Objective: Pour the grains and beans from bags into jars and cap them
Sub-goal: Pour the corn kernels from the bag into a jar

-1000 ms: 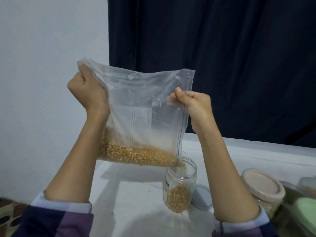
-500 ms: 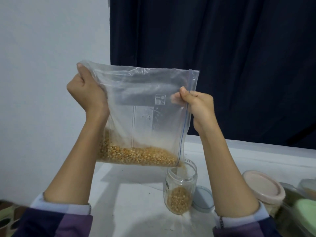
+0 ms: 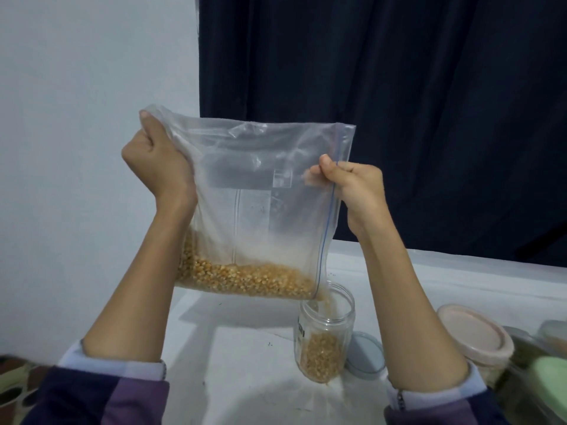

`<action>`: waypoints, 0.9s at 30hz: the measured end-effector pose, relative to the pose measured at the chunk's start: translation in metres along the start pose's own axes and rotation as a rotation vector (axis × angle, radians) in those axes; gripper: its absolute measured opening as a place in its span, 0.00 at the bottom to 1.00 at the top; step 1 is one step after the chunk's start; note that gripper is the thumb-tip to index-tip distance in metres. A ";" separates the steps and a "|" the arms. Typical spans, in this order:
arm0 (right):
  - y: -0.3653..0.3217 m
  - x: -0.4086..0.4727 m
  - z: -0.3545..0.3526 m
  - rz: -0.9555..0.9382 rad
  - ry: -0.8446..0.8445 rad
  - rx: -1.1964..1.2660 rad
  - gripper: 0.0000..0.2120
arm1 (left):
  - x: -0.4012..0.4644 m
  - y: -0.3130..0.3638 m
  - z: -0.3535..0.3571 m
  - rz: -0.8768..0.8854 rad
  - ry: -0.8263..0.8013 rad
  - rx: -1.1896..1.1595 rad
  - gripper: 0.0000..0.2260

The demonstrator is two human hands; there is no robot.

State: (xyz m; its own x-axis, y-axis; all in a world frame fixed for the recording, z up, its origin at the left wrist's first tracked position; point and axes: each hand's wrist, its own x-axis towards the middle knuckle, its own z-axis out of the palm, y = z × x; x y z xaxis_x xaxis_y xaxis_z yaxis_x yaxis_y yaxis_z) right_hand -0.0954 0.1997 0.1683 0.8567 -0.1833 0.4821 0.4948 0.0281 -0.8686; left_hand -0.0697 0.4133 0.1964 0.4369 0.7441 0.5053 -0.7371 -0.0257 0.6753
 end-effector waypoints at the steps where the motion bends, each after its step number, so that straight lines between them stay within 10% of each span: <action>1: 0.000 0.000 0.000 -0.015 0.023 0.010 0.09 | 0.002 -0.001 0.000 -0.006 -0.004 -0.002 0.24; 27: 0.001 -0.003 0.002 -0.006 -0.019 0.061 0.09 | 0.000 0.000 -0.001 0.016 0.014 -0.040 0.24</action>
State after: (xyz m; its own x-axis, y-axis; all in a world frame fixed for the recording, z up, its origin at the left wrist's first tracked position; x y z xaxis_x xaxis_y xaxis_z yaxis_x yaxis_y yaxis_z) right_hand -0.0970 0.2025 0.1668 0.8562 -0.1645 0.4898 0.5072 0.0867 -0.8574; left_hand -0.0706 0.4136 0.1961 0.4182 0.7529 0.5082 -0.7642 -0.0108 0.6449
